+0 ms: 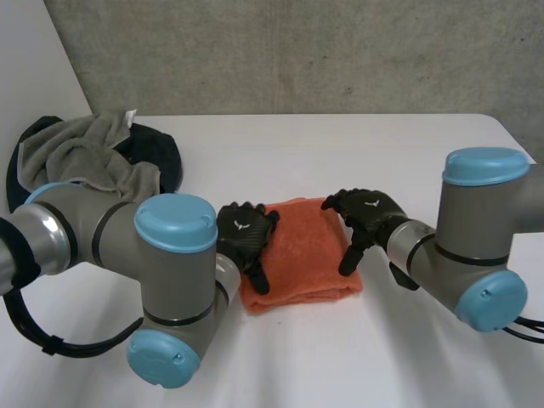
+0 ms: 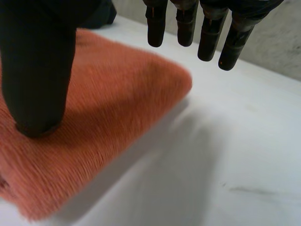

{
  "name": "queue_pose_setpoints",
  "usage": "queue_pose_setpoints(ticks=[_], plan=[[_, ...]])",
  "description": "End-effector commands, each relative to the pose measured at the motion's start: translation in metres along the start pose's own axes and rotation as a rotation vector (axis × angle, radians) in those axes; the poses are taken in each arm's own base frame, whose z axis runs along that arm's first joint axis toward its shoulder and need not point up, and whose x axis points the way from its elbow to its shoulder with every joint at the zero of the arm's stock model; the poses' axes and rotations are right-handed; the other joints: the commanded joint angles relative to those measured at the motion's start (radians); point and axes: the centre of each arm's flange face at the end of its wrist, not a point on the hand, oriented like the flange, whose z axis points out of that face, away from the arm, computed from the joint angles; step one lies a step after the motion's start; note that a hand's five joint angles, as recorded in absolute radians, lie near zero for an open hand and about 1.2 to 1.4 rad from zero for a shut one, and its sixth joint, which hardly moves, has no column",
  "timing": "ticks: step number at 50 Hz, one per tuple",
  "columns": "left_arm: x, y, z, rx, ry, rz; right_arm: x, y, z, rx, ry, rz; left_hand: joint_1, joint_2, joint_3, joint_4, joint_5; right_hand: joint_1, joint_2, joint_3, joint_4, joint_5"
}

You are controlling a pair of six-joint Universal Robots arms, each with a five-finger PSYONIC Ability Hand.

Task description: Fold the laundry.

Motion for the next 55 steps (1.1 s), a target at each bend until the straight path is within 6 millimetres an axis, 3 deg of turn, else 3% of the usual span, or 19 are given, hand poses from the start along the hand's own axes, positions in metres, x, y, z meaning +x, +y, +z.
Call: queue_pose_setpoints(ticks=[1,5,10,19,24,29,34,44,55], plan=[[-0.003,0.014,0.0,-0.075,-0.01,0.016,-0.001,0.02,0.016,-0.075,-0.014,-0.044,-0.002,-0.016,-0.023,-0.016,-0.034,0.038,0.02,0.028,0.009,0.0],[-0.003,0.012,0.0,-0.067,-0.008,0.041,0.001,0.024,0.017,-0.103,-0.007,-0.129,-0.008,-0.021,-0.029,-0.022,-0.04,0.056,0.038,0.045,0.026,0.018],[-0.005,0.004,0.0,-0.042,-0.002,0.096,0.007,0.011,0.008,-0.073,0.034,-0.157,-0.014,-0.027,-0.035,-0.028,-0.046,0.079,0.061,0.069,0.05,0.041],[-0.023,-0.078,-0.024,0.221,0.115,0.099,0.014,-0.022,-0.029,0.128,0.174,-0.08,-0.002,-0.016,-0.023,-0.017,-0.034,0.035,0.017,0.025,0.006,-0.003],[-0.036,-0.098,-0.035,0.251,0.198,0.086,0.018,-0.009,-0.042,0.113,0.197,0.078,0.007,-0.007,-0.014,-0.008,-0.025,0.012,-0.006,0.001,-0.018,-0.026],[-0.042,-0.103,-0.041,0.204,0.284,0.049,0.009,0.02,-0.05,0.015,0.157,0.208,0.007,-0.007,-0.014,-0.008,-0.025,0.059,0.04,0.048,0.029,0.02],[-0.045,-0.103,-0.042,0.188,0.32,0.019,0.0,0.043,-0.044,-0.054,0.097,0.258,0.007,-0.007,-0.014,-0.008,-0.025,0.114,0.096,0.104,0.085,0.076],[-0.045,-0.1,-0.042,0.176,0.322,0.013,-0.004,0.055,-0.024,-0.083,0.046,0.319,0.004,-0.01,-0.017,-0.011,-0.028,0.249,0.231,0.239,0.22,0.211],[-0.043,-0.097,-0.042,0.167,0.326,0.01,-0.013,0.051,-0.012,-0.061,0.015,0.333,0.004,-0.01,-0.017,-0.011,-0.028,0.326,0.308,0.315,0.296,0.288]])
